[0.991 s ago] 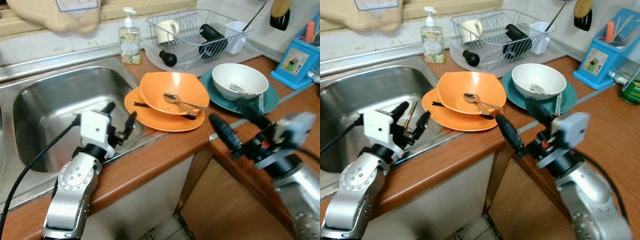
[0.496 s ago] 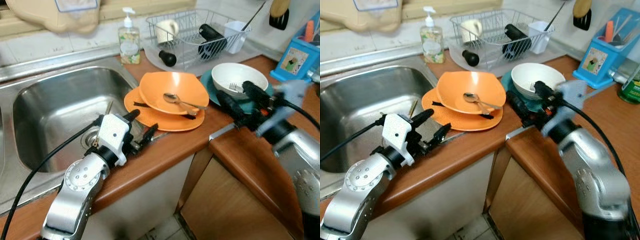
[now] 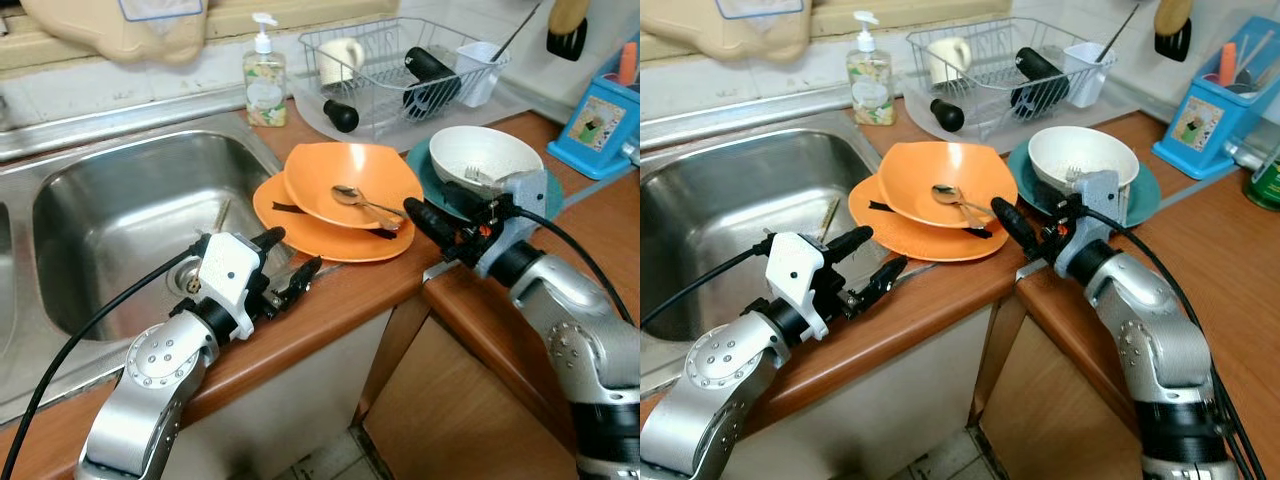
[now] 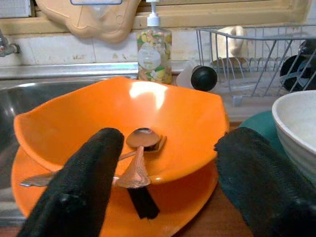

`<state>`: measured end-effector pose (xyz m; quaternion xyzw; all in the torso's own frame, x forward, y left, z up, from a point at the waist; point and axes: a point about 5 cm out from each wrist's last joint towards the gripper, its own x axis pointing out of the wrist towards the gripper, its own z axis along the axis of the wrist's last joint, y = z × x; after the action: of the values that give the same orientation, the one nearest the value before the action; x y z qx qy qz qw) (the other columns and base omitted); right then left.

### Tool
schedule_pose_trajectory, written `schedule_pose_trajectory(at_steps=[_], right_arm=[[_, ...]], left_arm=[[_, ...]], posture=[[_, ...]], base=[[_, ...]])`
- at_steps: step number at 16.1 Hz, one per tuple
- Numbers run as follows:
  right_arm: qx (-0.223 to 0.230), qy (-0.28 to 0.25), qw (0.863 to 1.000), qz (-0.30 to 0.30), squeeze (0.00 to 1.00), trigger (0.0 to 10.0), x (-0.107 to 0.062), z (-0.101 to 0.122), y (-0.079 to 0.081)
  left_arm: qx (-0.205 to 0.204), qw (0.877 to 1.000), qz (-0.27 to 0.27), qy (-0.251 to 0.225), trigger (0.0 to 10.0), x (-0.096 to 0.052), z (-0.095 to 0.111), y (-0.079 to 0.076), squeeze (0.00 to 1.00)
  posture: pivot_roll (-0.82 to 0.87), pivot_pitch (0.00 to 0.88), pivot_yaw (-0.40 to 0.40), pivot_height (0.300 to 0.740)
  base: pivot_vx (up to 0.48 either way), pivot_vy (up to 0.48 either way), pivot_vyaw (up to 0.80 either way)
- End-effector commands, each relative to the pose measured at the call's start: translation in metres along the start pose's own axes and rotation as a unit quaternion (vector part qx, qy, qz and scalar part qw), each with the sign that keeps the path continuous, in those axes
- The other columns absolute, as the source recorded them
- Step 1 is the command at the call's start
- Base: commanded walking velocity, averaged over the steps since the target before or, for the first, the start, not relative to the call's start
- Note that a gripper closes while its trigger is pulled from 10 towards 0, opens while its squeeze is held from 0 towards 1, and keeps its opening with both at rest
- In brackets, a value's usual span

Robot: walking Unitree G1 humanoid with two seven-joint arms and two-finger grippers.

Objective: Kitchen organization

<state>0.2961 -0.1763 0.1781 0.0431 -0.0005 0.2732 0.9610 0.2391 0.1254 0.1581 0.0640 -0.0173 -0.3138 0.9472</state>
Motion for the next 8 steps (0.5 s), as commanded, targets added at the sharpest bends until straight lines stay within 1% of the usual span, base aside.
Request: schedule_pose_trajectory(at_steps=[1,5,8], right_arm=[[-0.012,0.002,1.000,0.005,0.00,0.0,0.0028,0.0000,0.0000],[-0.006,0.012,1.000,0.022,0.00,0.0,0.0062,-0.0073,0.0012],[-0.002,0.009,1.000,0.025,0.00,0.0,0.0078,-0.0094,0.0016]], left_arm=[[0.004,1.000,-0.009,-0.005,10.0,0.0000,0.0045,-0.0021,0.00],[0.004,1.000,-0.014,0.000,10.0,0.0014,0.0044,-0.0028,0.00],[0.014,1.000,-0.012,-0.001,10.0,0.0025,0.0043,-0.0018,0.00]], posture=[[0.02,0.000,-0.015,0.740],[0.01,0.000,-0.006,0.740],[0.02,0.000,-0.006,0.740]], base=[[0.000,0.000,0.00],[0.000,0.000,0.00],[0.000,0.000,0.00]])
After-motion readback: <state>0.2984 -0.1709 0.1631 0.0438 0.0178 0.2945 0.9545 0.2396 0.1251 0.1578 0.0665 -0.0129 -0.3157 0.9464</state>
